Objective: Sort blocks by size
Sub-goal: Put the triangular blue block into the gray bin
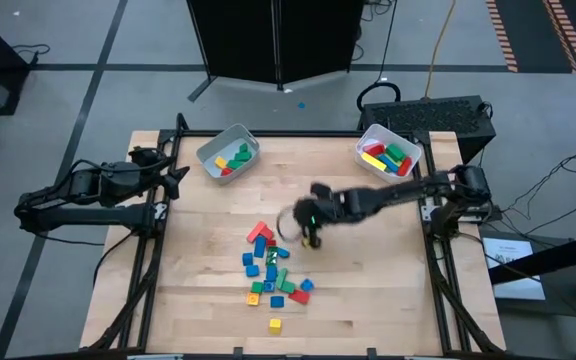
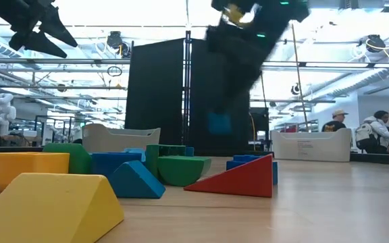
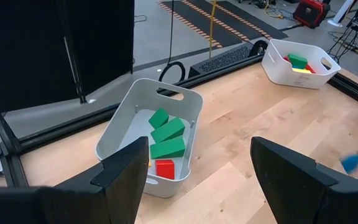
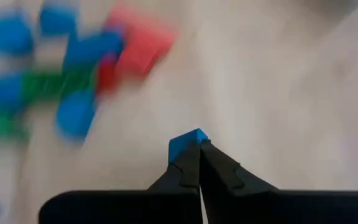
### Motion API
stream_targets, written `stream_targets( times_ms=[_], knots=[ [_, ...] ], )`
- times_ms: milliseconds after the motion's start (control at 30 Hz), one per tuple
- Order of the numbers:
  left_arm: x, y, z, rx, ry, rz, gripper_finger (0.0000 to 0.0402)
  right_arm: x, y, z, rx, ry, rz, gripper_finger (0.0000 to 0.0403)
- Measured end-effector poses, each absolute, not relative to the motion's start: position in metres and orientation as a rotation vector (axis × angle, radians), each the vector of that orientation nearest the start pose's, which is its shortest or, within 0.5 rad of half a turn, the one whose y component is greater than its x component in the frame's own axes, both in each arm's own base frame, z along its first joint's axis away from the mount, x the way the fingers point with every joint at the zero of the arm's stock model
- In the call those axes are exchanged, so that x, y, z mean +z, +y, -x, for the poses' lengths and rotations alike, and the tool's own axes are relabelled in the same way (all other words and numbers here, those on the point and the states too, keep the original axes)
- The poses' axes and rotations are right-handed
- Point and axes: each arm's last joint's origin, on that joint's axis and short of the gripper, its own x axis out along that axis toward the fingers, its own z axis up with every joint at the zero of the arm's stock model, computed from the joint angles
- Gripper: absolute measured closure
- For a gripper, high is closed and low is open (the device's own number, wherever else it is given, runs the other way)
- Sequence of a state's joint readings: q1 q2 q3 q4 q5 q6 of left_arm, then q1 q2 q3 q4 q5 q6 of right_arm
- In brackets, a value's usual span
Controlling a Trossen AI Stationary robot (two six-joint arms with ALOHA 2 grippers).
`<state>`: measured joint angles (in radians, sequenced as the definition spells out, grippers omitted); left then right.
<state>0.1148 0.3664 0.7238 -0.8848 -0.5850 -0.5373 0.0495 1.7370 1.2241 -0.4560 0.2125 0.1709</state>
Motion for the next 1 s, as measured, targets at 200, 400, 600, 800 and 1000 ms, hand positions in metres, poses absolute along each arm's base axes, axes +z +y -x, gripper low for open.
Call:
stream_targets(
  times_ms=[200,400,600,800,1000],
  knots=[
    [0.294,0.023,-0.059,0.803,0.323,0.383,0.012,0.27,-0.052,-0.385,-0.32,0.673,0.022,0.04],
    [0.294,0.023,-0.059,0.818,0.315,0.381,0.012,0.309,-0.117,-0.411,-0.434,0.399,0.022,0.0401],
    [0.294,0.023,-0.059,0.825,0.311,0.381,0.012,0.308,-0.151,-0.468,-0.356,0.34,-0.013,0.0402],
    [0.294,0.023,-0.059,0.83,0.303,0.401,0.012,0.272,-0.179,-0.525,-0.382,0.36,-0.137,0.0402],
    [0.294,0.023,-0.059,0.83,0.305,0.402,0.012,0.227,-0.196,-0.536,-0.371,0.427,-0.352,0.0399]
  ],
)
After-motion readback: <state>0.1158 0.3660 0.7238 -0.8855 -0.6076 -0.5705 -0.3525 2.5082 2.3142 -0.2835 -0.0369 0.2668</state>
